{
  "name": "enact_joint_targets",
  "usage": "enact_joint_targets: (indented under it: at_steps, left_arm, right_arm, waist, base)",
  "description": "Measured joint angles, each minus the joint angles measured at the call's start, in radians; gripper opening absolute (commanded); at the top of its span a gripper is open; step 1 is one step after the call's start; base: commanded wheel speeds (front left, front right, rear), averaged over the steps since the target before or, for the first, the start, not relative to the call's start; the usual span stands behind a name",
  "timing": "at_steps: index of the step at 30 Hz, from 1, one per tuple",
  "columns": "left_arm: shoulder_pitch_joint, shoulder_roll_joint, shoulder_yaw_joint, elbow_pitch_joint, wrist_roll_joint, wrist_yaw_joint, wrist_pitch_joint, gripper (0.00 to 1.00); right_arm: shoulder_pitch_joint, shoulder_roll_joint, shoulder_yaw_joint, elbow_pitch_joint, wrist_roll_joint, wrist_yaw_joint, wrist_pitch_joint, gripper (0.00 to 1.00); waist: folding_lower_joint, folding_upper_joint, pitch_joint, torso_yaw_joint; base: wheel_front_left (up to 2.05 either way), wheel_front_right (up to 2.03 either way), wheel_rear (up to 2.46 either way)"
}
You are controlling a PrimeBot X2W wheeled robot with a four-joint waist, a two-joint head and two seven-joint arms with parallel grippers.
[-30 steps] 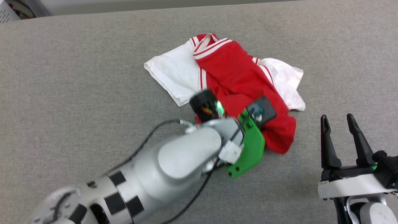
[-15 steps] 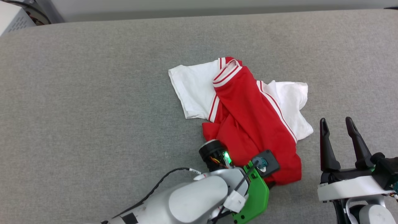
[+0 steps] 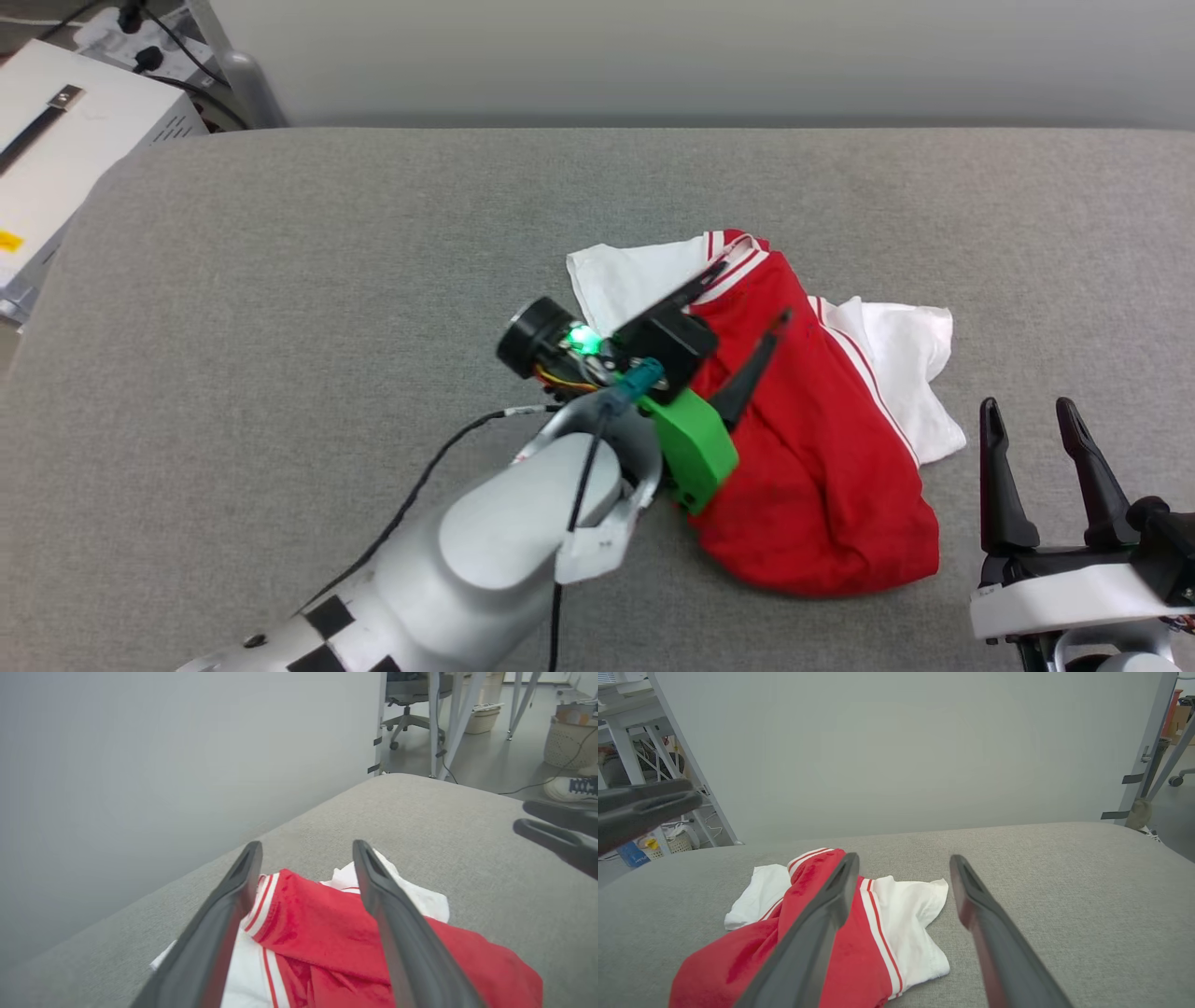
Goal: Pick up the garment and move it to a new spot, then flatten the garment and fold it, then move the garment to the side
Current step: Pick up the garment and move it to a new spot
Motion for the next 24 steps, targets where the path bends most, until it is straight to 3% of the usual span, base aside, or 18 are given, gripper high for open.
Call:
enact_joint_targets:
  at_steps: [7, 12, 20, 24]
  left_arm:
    - [0.106, 0.099, 0.174, -0.091, 0.034, 0.151, -0.041, 1.0]
    - [0.236, 0.156, 0.324, -0.201, 0.1, 0.209, -0.041, 1.0]
    - [0.456, 0.175, 0.51, -0.297, 0.192, 0.223, -0.041, 1.0]
    - [0.555, 0.162, 0.583, -0.326, 0.233, 0.196, -0.041, 1.0]
  right_arm:
    - [0.018, 0.0, -0.012, -0.003, -0.002, 0.0, 0.0, 1.0]
    - [0.019, 0.0, -0.02, -0.005, -0.009, 0.0, 0.0, 1.0]
    - [0.038, 0.0, -0.022, -0.006, -0.009, 0.0, 0.0, 1.0]
    - [0.049, 0.0, -0.021, -0.006, -0.009, 0.0, 0.0, 1.0]
  waist:
    - [0.0, 0.0, -0.036, 0.037]
    - [0.0, 0.0, -0.051, 0.05]
    - [0.0, 0.0, -0.073, 0.047]
    - [0.0, 0.0, -0.088, 0.042]
  base:
    - [0.0, 0.0, 0.0]
    - [0.0, 0.0, 0.0]
    - [0.0, 0.0, 0.0]
    - [0.0, 0.0, 0.0]
